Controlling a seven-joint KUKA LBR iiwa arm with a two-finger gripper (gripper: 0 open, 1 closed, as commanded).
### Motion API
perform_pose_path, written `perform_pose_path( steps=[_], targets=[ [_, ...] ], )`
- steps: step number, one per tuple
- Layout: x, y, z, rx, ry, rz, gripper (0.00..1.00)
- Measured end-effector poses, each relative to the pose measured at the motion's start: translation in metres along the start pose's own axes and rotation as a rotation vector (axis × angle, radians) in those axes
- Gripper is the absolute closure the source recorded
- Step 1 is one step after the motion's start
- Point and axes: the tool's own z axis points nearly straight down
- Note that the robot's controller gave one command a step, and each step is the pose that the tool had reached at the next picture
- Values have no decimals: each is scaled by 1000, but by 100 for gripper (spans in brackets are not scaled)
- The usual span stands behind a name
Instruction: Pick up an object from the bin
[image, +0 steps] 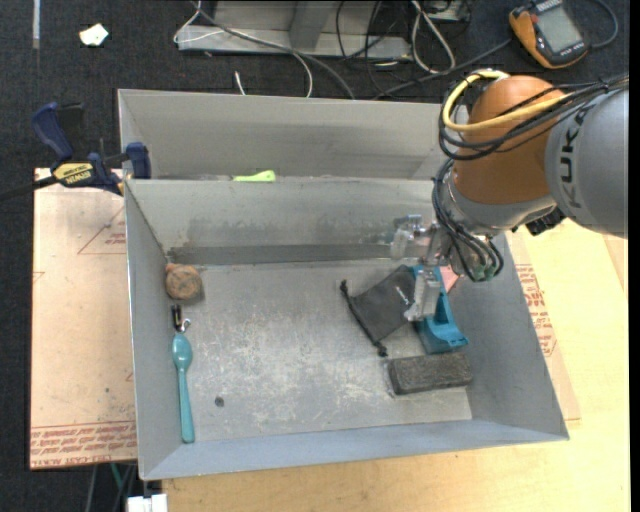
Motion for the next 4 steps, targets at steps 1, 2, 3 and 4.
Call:
perform_pose_path(
  steps=[1, 2, 3, 4],
  targets=[
    [-3, -19, 69, 0, -4, -19, 0],
    [9, -21, 109, -1, -7, -8, 0],
    [18, -30, 110, -1, -6, -104, 0],
    [20, -35, 111, -2, -9, -91, 0]
  ],
)
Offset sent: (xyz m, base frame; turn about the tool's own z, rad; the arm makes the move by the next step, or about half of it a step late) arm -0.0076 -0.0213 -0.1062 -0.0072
